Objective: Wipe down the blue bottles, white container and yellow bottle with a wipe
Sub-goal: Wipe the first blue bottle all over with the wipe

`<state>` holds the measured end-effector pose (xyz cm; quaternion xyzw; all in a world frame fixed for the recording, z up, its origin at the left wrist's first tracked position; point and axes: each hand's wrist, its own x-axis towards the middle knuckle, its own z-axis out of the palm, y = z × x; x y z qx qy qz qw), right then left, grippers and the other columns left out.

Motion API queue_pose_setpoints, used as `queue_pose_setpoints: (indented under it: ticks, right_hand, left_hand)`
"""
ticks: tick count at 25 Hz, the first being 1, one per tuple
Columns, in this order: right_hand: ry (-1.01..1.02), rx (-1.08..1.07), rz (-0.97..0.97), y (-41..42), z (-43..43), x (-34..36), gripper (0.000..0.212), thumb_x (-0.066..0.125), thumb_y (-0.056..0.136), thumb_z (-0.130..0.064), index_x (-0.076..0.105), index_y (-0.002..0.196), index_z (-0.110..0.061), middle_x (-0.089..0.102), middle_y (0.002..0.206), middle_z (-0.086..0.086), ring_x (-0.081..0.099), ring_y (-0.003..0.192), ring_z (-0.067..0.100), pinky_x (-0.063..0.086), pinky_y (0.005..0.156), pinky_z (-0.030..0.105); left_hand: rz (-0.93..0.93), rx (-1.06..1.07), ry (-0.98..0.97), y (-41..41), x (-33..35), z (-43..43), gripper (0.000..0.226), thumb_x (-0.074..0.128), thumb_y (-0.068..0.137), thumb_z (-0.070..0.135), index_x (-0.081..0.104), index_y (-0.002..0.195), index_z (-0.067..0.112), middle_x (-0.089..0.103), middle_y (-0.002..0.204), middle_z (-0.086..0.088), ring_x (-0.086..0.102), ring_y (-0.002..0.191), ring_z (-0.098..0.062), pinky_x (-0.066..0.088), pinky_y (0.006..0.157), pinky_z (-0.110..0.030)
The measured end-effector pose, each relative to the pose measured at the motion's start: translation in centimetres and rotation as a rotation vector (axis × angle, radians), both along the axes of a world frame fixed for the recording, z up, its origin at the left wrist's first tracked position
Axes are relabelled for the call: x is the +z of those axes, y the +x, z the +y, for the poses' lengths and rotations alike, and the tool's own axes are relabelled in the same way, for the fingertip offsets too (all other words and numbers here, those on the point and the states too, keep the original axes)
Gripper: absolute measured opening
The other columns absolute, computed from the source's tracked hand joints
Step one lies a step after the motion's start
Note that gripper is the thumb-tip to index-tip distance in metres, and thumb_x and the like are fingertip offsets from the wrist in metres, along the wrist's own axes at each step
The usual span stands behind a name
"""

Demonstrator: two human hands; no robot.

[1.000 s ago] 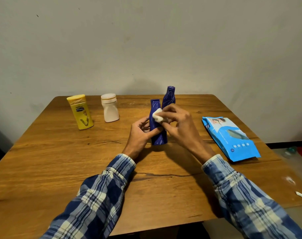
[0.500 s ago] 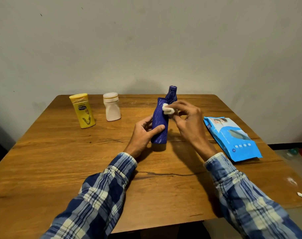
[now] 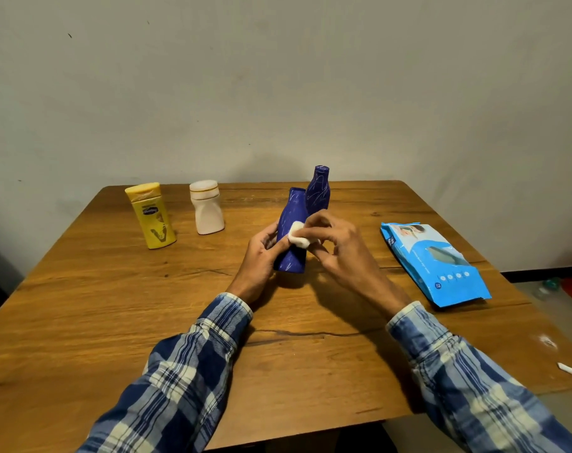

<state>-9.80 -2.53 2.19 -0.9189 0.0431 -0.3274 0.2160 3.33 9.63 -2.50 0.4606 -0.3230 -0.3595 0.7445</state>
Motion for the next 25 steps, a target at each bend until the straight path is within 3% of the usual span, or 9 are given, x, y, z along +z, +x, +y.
queue_pose_setpoints:
  ticks: [4, 7, 11, 15, 18, 19, 21, 23, 25]
  right_hand:
    - [0.135, -0.184, -0.157, 0.8, -1.0, 1.7, 0.028, 0.07, 0.09, -0.004, 0.074, 0.116, -0.014, 0.061, 0.106, -0.001, 0.054, 0.089, 0.002, 0.045, 0.075, 0.013]
    - [-0.148, -0.046, 0.038, 1.0, 0.3, 1.2, 0.027, 0.067, 0.092, -0.01, 0.072, 0.118, -0.013, 0.057, 0.114, 0.004, 0.052, 0.101, 0.011, 0.041, 0.084, 0.017]
    - [-0.03, -0.26, -0.062, 0.7, -1.1, 1.5, 0.024, 0.068, 0.093, -0.013, 0.072, 0.117, -0.017, 0.056, 0.107, 0.002, 0.052, 0.098, 0.014, 0.045, 0.08, 0.025]
    - [-0.215, -0.012, 0.089, 0.6, 0.5, 0.8, 0.03, 0.068, 0.092, -0.011, 0.07, 0.121, -0.015, 0.056, 0.115, 0.005, 0.054, 0.101, 0.015, 0.048, 0.084, 0.024]
    - [0.014, -0.26, -0.103, 1.5, -0.9, 1.7, 0.028, 0.069, 0.093, -0.01, 0.071, 0.12, -0.016, 0.058, 0.11, 0.005, 0.056, 0.097, 0.016, 0.054, 0.082, 0.03]
    - [0.004, -0.27, -0.086, 1.8, -0.7, 1.8, 0.028, 0.069, 0.092, -0.011, 0.071, 0.12, -0.015, 0.057, 0.112, 0.006, 0.056, 0.099, 0.016, 0.055, 0.084, 0.03]
    - [-0.179, -0.107, 0.074, 1.6, 0.8, 1.1, 0.03, 0.072, 0.089, -0.011, 0.07, 0.12, -0.013, 0.057, 0.116, 0.008, 0.054, 0.103, 0.016, 0.051, 0.088, 0.027]
    - [-0.243, -0.003, 0.097, 1.3, 0.9, 1.1, 0.031, 0.072, 0.089, -0.011, 0.07, 0.119, -0.012, 0.057, 0.115, 0.008, 0.054, 0.1, 0.014, 0.048, 0.085, 0.022]
    - [-0.03, -0.221, -0.078, 1.6, -0.6, 1.9, 0.027, 0.07, 0.092, -0.011, 0.072, 0.118, -0.013, 0.058, 0.109, 0.007, 0.054, 0.092, 0.012, 0.049, 0.08, 0.021]
  left_hand:
    - [-0.001, -0.047, 0.027, -1.0, 0.5, -0.2, 0.044, 0.059, 0.104, 0.02, 0.048, 0.147, 0.022, 0.068, 0.116, -0.021, 0.069, 0.081, -0.038, 0.063, 0.066, -0.046]
    - [-0.039, -0.045, 0.044, -1.4, 0.6, -0.1, 0.045, 0.055, 0.105, 0.019, 0.048, 0.147, 0.034, 0.062, 0.13, -0.021, 0.069, 0.092, -0.038, 0.061, 0.056, -0.04]
    - [-0.126, -0.031, 0.116, -0.9, 0.5, -0.1, 0.065, 0.059, 0.101, 0.012, 0.037, 0.149, 0.049, 0.05, 0.138, -0.024, 0.067, 0.086, -0.031, 0.058, 0.064, -0.043]
    - [-0.089, -0.077, 0.075, -0.7, -0.2, -0.5, 0.073, 0.061, 0.096, 0.009, 0.038, 0.151, 0.051, 0.043, 0.154, -0.011, 0.058, 0.127, -0.036, 0.052, 0.093, -0.058]
    - [-0.13, -0.062, 0.136, -1.0, 0.4, -0.2, 0.066, 0.06, 0.098, 0.01, 0.037, 0.152, 0.041, 0.049, 0.143, -0.015, 0.064, 0.108, -0.034, 0.054, 0.083, -0.051]
    - [-0.128, -0.062, 0.142, -1.1, 0.3, -0.2, 0.062, 0.059, 0.099, 0.01, 0.039, 0.151, 0.039, 0.051, 0.141, -0.015, 0.065, 0.107, -0.033, 0.055, 0.083, -0.051]
    - [-0.075, -0.083, 0.11, -1.2, 0.0, -0.1, 0.055, 0.058, 0.099, 0.009, 0.046, 0.147, 0.033, 0.058, 0.136, -0.013, 0.065, 0.108, -0.03, 0.056, 0.082, -0.046]
    - [-0.04, -0.094, 0.093, -1.3, 0.3, 0.0, 0.052, 0.057, 0.1, 0.005, 0.049, 0.145, 0.03, 0.061, 0.13, -0.013, 0.065, 0.103, -0.029, 0.055, 0.077, -0.043]
    - [-0.104, -0.074, 0.134, -1.3, 0.7, -0.1, 0.056, 0.057, 0.101, 0.004, 0.042, 0.15, 0.029, 0.058, 0.133, -0.013, 0.066, 0.103, -0.032, 0.055, 0.08, -0.05]
